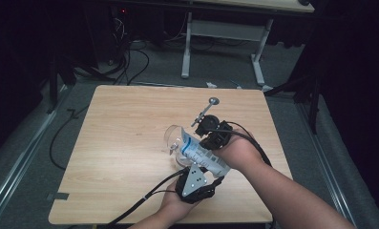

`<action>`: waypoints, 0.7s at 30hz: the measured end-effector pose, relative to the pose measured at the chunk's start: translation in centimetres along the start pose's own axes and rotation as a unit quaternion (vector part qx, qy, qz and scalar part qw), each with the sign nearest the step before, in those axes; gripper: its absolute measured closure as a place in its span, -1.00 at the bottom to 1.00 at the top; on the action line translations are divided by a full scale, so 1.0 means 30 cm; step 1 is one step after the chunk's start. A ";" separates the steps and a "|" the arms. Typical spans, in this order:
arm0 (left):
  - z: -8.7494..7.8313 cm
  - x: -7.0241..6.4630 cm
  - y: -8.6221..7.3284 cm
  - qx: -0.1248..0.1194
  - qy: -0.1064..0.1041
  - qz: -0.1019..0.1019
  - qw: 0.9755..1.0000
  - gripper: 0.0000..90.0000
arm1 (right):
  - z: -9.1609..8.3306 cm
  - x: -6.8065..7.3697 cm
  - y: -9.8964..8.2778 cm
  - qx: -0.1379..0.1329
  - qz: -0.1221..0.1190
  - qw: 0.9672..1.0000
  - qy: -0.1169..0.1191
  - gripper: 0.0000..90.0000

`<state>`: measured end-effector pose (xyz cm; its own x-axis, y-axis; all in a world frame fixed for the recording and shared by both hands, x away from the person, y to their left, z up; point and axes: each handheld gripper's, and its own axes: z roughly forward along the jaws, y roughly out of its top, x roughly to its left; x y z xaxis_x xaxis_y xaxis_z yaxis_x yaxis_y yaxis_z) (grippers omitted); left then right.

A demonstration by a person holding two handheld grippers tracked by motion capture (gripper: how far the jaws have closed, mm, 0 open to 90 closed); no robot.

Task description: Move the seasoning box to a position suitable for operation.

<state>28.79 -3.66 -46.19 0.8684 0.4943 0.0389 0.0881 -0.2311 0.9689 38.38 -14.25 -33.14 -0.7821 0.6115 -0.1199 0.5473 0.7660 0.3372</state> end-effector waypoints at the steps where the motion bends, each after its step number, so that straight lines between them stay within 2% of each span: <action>1: 0.000 0.001 0.000 0.000 0.000 -0.001 1.000 0.17 | 0.000 0.000 0.000 0.000 0.000 1.000 0.000 1.00; 21: 0.002 0.002 0.001 -0.001 -0.002 -0.006 1.000 0.15 | 0.006 0.001 0.003 0.002 0.001 1.000 -0.003 1.00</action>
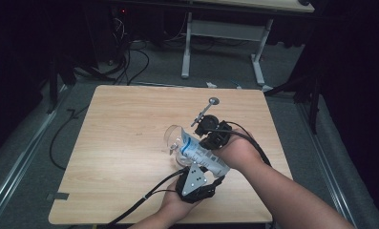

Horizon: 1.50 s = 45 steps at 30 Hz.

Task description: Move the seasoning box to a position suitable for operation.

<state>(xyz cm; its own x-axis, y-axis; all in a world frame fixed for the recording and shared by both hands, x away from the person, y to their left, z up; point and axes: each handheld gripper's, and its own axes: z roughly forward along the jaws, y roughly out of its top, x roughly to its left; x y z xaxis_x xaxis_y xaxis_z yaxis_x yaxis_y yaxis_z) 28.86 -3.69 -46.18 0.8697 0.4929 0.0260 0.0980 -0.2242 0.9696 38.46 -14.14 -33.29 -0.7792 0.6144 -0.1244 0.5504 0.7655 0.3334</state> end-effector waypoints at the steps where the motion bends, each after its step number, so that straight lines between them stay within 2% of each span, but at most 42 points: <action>1: 0.000 0.000 0.000 0.000 0.000 0.000 1.000 0.14 | 0.000 0.000 0.000 0.000 0.000 1.000 0.000 1.00; 35: 0.005 -0.002 0.002 -0.003 -0.003 -0.007 1.000 0.12 | -0.008 -0.001 0.002 0.002 0.003 1.000 -0.005 1.00; 45: 0.004 -0.001 0.000 -0.002 -0.002 -0.008 1.000 0.11 | -0.004 0.000 0.009 0.001 -0.004 1.000 -0.007 1.00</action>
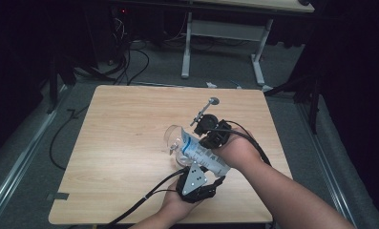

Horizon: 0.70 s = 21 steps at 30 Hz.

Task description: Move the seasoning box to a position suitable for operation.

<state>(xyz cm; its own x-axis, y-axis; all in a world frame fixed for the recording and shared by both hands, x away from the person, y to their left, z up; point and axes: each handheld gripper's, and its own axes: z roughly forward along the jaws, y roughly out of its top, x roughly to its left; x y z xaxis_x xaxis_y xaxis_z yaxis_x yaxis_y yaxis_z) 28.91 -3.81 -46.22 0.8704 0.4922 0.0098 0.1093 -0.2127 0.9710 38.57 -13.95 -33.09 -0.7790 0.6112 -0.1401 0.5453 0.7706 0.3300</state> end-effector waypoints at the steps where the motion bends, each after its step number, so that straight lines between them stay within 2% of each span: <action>1: 0.000 0.000 0.001 0.000 0.000 0.000 1.000 0.11 | 0.000 0.000 0.001 0.000 0.000 1.000 -0.001 1.00; 7: -0.002 0.004 0.007 -0.005 0.000 -0.005 1.000 0.11 | 0.004 -0.001 0.005 -0.002 0.000 1.000 0.000 1.00; 21: -0.002 0.003 0.006 -0.005 -0.001 -0.002 1.000 0.11 | 0.003 0.001 0.005 -0.002 -0.001 1.000 -0.002 1.00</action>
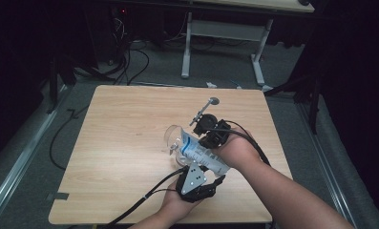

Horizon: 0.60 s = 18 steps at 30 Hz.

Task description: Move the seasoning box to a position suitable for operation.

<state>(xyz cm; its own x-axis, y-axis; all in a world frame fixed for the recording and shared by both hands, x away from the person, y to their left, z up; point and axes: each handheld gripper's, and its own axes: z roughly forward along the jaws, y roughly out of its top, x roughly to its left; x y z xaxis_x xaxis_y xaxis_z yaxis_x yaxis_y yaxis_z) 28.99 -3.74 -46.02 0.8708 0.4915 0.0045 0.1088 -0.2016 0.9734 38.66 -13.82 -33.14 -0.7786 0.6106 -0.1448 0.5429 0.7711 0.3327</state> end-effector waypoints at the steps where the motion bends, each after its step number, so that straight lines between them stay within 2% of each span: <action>1: 0.000 0.000 0.000 0.000 0.000 0.000 1.000 0.11 | -0.001 0.000 0.000 0.000 0.001 1.000 0.000 1.00; 18: 0.002 0.004 0.007 -0.001 0.001 -0.001 1.000 0.11 | -0.005 -0.007 0.004 -0.002 -0.001 1.000 -0.003 1.00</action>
<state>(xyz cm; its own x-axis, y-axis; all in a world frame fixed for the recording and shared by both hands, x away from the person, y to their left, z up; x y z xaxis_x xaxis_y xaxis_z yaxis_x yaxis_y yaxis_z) 29.14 -3.79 -45.84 0.8699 0.4933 0.0037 0.1086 -0.1987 0.9740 38.83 -13.87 -32.92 -0.7780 0.6097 -0.1513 0.5397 0.7720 0.3358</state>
